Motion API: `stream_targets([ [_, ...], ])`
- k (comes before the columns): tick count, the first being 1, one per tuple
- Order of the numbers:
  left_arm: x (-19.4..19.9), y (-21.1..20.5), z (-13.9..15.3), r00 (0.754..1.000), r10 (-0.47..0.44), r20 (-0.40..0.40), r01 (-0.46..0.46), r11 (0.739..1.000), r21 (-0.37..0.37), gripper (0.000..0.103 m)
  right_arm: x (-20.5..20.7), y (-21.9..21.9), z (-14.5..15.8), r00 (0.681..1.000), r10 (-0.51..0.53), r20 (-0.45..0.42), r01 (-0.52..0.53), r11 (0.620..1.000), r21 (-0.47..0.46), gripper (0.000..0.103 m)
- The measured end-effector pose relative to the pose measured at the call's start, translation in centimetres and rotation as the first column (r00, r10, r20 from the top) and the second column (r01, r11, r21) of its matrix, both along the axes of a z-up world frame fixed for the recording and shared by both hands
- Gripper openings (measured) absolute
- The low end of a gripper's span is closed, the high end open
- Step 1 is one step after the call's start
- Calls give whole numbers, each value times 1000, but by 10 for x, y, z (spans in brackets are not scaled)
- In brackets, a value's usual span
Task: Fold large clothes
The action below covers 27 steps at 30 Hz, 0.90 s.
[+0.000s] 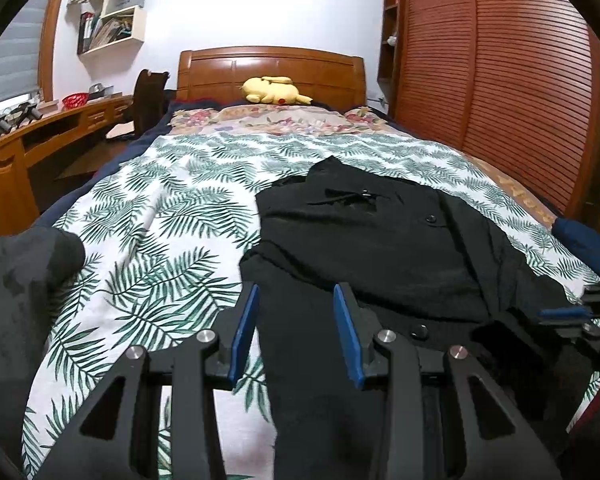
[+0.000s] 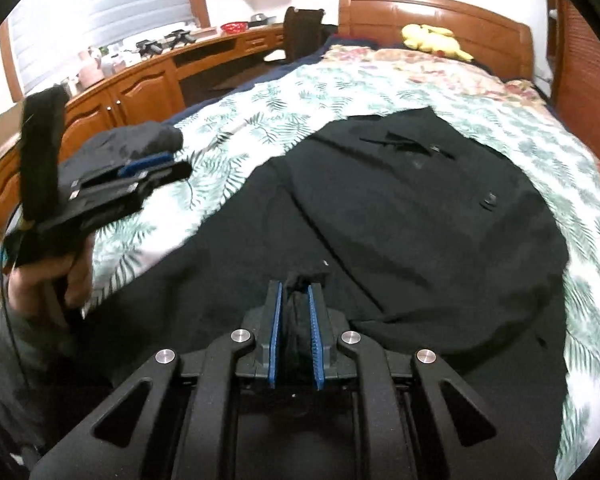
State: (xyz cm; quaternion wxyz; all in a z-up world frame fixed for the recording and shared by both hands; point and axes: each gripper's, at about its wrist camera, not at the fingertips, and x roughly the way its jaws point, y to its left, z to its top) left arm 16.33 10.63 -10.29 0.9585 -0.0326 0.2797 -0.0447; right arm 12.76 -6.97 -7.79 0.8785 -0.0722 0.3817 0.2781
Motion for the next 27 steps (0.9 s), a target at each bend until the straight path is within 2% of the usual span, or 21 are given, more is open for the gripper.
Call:
stream_targets([
  [8, -3, -28, 3, 998, -69, 3, 69, 998, 10, 37, -38, -43, -10, 995, -90, -32, 90, 996, 7, 10],
  [13, -5, -46, 3, 994, -114, -2, 114, 993, 13, 37, -53, -58, -22, 989, -135, -65, 133, 990, -36, 11],
  [19, -12, -68, 0, 985, -171, -18, 171, 985, -1, 37, -73, -83, -23, 975, -209, -68, 206, 977, -48, 23],
  [21, -17, -77, -3, 982, -188, -25, 188, 982, -4, 37, -80, -92, -21, 971, -233, -50, 230, 972, -57, 33],
  [27, -40, -108, -2, 970, -241, -29, 241, 971, -4, 37, -93, -115, -13, 962, -272, 11, 272, 961, -44, 44],
])
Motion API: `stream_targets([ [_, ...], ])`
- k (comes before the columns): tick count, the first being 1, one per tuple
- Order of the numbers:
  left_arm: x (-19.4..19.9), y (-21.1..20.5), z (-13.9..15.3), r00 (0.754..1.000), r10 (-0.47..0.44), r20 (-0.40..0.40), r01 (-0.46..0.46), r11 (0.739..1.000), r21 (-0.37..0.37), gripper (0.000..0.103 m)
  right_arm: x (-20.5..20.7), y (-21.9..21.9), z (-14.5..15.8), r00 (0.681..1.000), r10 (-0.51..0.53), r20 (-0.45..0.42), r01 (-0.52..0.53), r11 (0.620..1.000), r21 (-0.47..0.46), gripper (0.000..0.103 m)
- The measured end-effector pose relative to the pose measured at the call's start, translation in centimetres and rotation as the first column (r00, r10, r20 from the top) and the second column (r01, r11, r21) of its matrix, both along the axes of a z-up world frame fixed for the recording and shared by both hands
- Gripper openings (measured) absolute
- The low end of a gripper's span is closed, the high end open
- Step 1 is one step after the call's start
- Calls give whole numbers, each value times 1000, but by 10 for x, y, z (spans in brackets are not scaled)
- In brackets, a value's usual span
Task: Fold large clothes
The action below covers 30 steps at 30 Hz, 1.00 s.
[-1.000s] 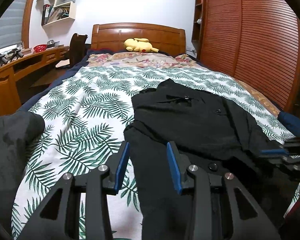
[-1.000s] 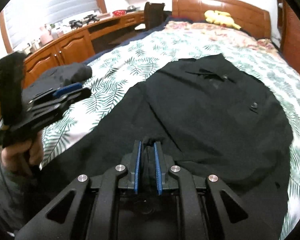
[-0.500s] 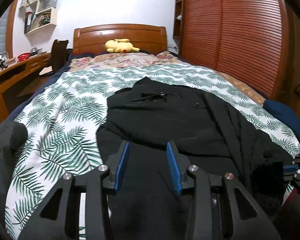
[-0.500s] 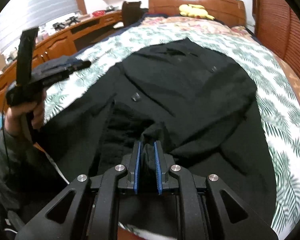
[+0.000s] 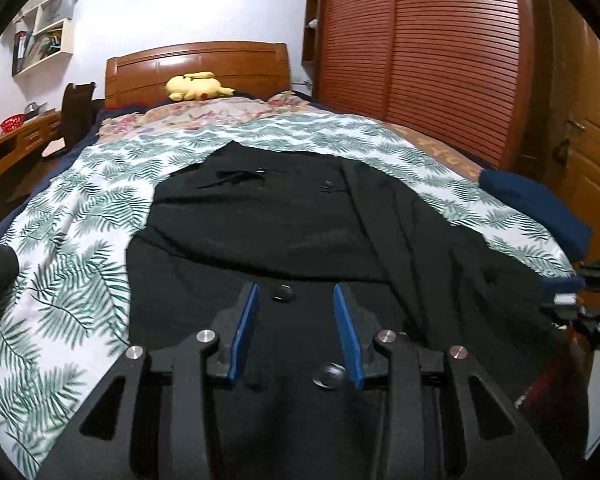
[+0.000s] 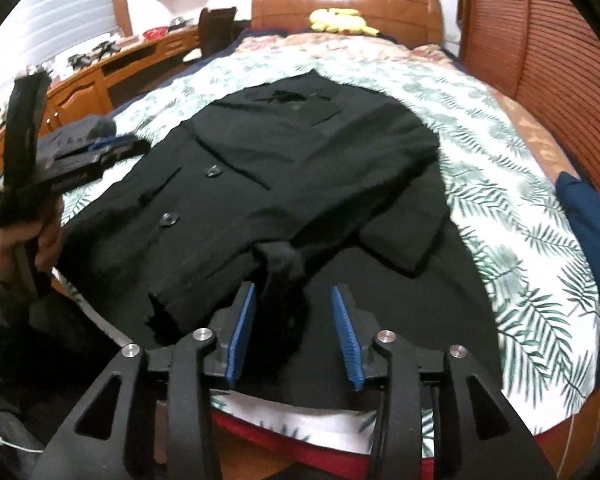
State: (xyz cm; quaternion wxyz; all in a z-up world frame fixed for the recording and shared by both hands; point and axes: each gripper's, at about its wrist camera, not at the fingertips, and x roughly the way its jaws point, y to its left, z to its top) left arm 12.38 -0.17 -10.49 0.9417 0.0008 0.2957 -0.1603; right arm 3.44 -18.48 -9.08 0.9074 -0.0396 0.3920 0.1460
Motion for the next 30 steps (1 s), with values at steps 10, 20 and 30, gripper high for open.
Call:
stream_targets([
  [10, -30, -51, -6, 996, -66, -63, 64, 997, -34, 37, 5, -25, 5, 997, -28, 72, 24, 999, 49, 48],
  [20, -38, -72, -18, 987, -80, -139, 73, 996, -59, 37, 10, -37, -6, 996, -43, 83, 35, 994, 100, 56],
  [30, -44, -92, -32, 974, -116, -196, 107, 993, -55, 37, 12, -50, -21, 996, -61, 65, 52, 990, 131, 60],
])
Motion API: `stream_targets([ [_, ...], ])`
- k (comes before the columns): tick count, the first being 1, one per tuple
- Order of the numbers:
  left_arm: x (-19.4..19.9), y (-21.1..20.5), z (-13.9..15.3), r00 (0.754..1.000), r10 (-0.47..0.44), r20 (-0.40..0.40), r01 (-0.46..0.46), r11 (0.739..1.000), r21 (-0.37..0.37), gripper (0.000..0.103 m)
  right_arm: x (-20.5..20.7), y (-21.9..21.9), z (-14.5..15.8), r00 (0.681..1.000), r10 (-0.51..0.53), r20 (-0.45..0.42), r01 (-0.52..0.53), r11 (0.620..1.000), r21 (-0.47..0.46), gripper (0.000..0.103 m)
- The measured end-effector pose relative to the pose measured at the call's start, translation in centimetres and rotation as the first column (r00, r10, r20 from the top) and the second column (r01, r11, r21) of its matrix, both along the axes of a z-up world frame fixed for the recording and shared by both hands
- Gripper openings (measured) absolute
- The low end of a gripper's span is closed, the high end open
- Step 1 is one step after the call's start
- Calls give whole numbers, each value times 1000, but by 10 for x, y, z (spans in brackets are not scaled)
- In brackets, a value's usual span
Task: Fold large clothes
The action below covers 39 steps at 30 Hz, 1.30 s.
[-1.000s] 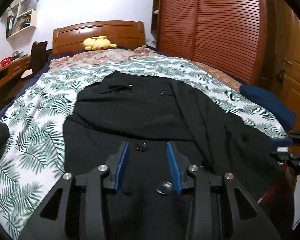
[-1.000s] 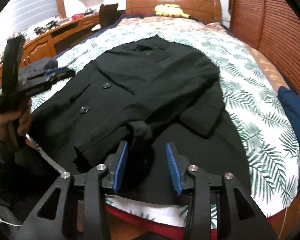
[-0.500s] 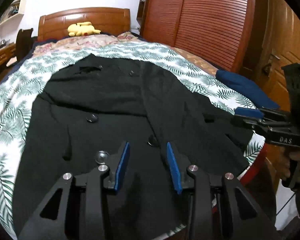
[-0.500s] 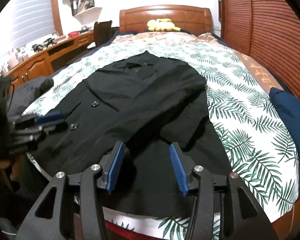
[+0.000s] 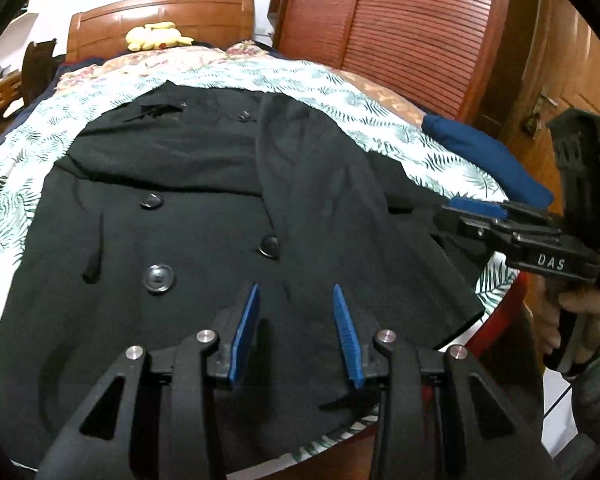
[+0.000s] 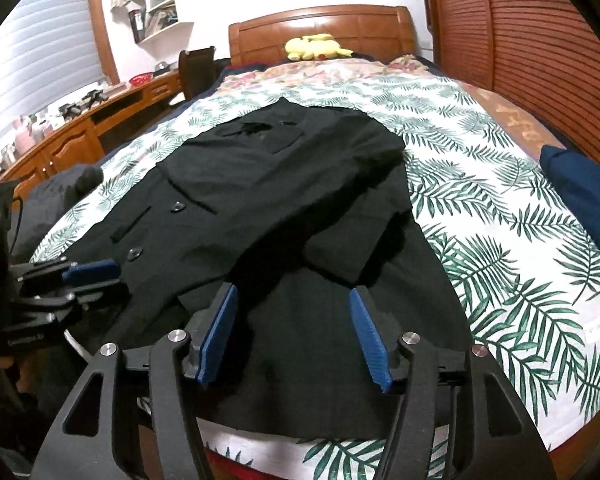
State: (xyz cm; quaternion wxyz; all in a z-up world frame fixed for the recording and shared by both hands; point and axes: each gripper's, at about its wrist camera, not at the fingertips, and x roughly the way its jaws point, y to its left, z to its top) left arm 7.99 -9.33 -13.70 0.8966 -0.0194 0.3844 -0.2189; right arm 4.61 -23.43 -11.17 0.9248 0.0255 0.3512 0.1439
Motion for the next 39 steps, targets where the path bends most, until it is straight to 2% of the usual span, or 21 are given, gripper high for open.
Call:
stream_targets([
  [4, 2, -9, -9, 1000, -9, -25, 10, 1000, 24, 37, 1, -1, -5, 1000, -1, -10, 1, 1000, 3, 63],
  [8, 3, -9, -15, 999, -2, -45, 2, 1000, 9, 37, 2, -2, -10, 1000, -1, -19, 1, 1000, 13, 65],
  [17, -3, -14, -18, 1000, -18, -22, 19, 999, 32, 36, 2, 1, -19, 1000, -2, -24, 2, 1000, 1, 67],
  [18, -4, -15, -17, 999, -28, -16, 28, 999, 39, 33, 2, 1, -19, 1000, -3, -24, 3, 1000, 0, 67],
  [19, -5, -17, -18, 999, -47, -18, 48, 998, 41, 24, 2, 1, -19, 1000, -2, -24, 2, 1000, 2, 67],
  [21, -4, -16, -17, 998, -58, -28, 59, 998, 35, 15, 2, 1, -20, 1000, -3, -26, 3, 1000, 2, 68],
  [22, -4, -16, -15, 998, -62, -27, 63, 997, 39, 7, 3, 1, -21, 1000, -4, -28, 4, 1000, 3, 68],
  [24, -4, -12, -10, 998, -59, -14, 60, 997, 49, 4, 4, 1, -22, 1000, -2, -30, 3, 1000, 5, 68],
  [30, 4, 25, 26, 997, 9, 71, -13, 998, 66, 3, 5, 0, -24, 999, -1, -35, 1, 1000, 5, 68],
  [39, 41, 93, 69, 971, 143, 189, -174, 972, 156, 3, 8, 4, -27, 999, 5, -36, -5, 1000, 4, 68],
])
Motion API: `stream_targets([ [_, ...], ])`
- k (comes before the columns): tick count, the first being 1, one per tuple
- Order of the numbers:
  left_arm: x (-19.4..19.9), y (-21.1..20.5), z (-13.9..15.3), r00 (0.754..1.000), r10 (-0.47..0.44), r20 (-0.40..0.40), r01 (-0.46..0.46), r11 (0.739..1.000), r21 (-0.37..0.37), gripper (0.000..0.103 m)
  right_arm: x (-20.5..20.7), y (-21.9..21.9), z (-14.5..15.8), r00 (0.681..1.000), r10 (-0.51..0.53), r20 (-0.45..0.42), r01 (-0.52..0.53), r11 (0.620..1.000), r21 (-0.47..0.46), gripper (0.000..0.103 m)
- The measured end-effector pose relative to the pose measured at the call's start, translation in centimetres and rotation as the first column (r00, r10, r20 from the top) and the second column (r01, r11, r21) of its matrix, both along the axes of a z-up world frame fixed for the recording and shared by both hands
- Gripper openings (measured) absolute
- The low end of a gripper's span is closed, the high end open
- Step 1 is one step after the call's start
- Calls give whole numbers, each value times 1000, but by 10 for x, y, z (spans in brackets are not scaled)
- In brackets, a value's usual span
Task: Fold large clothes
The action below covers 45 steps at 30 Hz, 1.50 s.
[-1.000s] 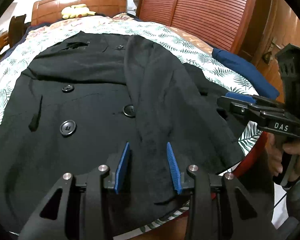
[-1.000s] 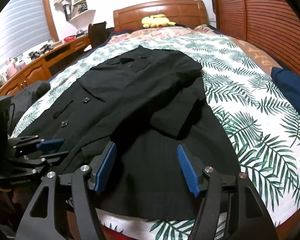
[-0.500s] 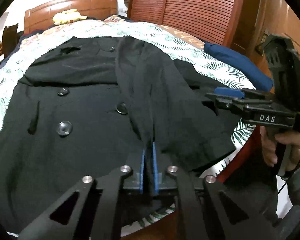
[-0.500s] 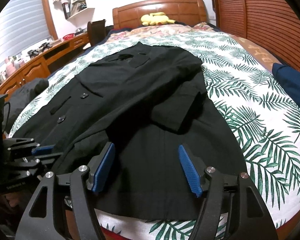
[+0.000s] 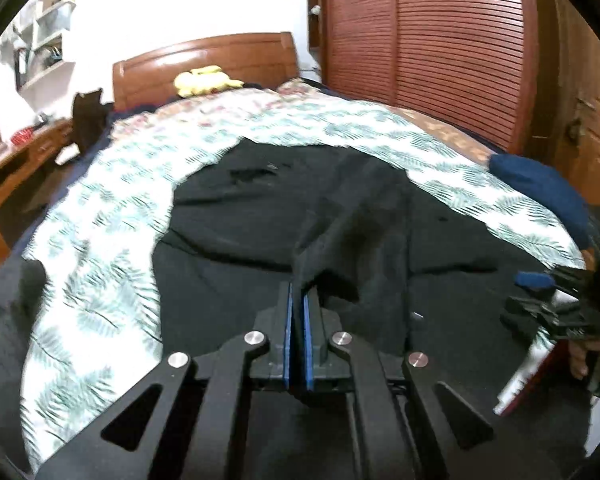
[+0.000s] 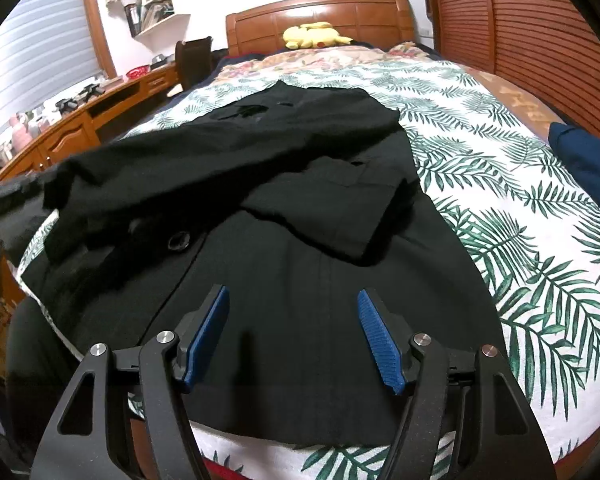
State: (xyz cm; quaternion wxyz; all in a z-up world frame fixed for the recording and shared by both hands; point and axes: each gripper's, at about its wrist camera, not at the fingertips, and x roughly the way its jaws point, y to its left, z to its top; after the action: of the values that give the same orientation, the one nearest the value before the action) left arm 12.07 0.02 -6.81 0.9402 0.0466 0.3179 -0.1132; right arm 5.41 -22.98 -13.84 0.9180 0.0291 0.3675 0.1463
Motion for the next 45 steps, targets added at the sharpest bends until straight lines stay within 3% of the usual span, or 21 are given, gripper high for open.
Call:
stream_targets([
  [3, 11, 13, 5, 999, 34, 7, -34, 999, 20, 3, 2, 4, 1, 1000, 6, 2, -6, 1000, -3, 68],
  [7, 18, 33, 0, 999, 14, -52, -16, 999, -37, 11, 4, 9, 2, 1000, 18, 6, -18, 1000, -8, 68],
  [18, -18, 62, -31, 994, 54, -90, -55, 998, -6, 30, 19, 30, 5, 998, 63, 8, -63, 997, -45, 69],
  [33, -45, 91, -55, 987, 98, -125, -103, 994, -31, 36, 108, 141, 33, 961, 277, 21, -272, 954, -124, 69],
  [40, -49, 97, -63, 985, 105, -139, -111, 993, -37, 37, 135, 188, 1, 927, 360, -102, -373, 910, -179, 69],
  [42, -50, 98, -64, 984, 108, -143, -115, 993, -39, 37, 135, 196, -16, 919, 370, -137, -393, 889, -235, 69],
  [45, -51, 100, -67, 983, 114, -147, -120, 992, -38, 37, 136, 194, -25, 919, 370, -134, -392, 892, -226, 71],
])
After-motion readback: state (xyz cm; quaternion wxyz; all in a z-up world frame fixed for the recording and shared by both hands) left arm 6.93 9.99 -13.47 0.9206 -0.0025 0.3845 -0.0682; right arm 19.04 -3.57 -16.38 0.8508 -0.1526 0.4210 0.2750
